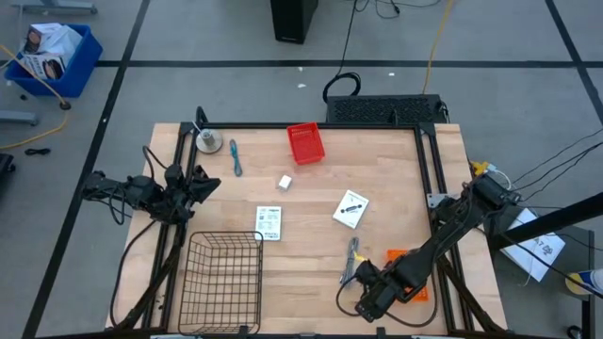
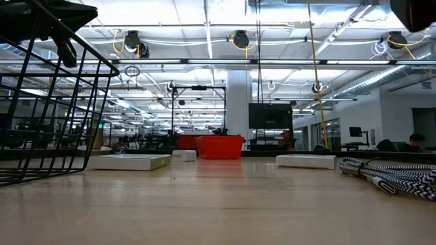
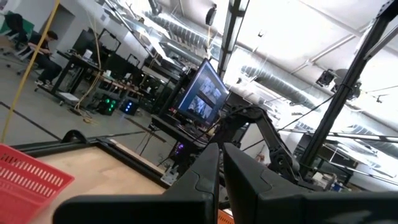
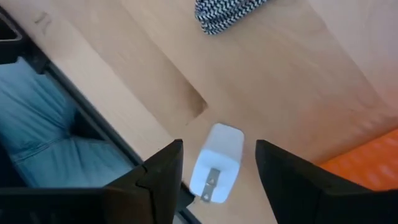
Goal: Pick and place items into bin
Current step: Put the bottom white charger adapter into the red basket
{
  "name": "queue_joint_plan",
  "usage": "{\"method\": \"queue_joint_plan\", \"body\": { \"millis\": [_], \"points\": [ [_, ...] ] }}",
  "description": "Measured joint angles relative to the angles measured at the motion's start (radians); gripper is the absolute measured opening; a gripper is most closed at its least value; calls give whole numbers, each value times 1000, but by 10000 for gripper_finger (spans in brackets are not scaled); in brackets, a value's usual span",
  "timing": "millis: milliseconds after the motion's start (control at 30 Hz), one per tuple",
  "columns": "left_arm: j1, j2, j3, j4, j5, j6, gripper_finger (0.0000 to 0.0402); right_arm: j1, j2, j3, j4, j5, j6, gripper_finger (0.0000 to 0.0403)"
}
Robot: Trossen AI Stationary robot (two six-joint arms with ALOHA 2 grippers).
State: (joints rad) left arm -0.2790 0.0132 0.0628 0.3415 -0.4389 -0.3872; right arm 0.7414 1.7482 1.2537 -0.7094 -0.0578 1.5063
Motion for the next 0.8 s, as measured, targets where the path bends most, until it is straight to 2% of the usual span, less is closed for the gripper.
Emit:
{"method": "queue_joint_plan", "body": {
  "millis": [267, 667, 800],
  "points": [
    [0, 0, 0, -10, 0, -14, 26, 6, 51, 0, 7, -74, -7, 196],
    [0, 0, 0, -25, 0, -15, 26, 22, 50, 0, 47, -76, 17, 196],
    [0, 0, 0, -25, 0, -16, 26, 22, 74, -1, 46, -79, -12, 185]
  ]
}}
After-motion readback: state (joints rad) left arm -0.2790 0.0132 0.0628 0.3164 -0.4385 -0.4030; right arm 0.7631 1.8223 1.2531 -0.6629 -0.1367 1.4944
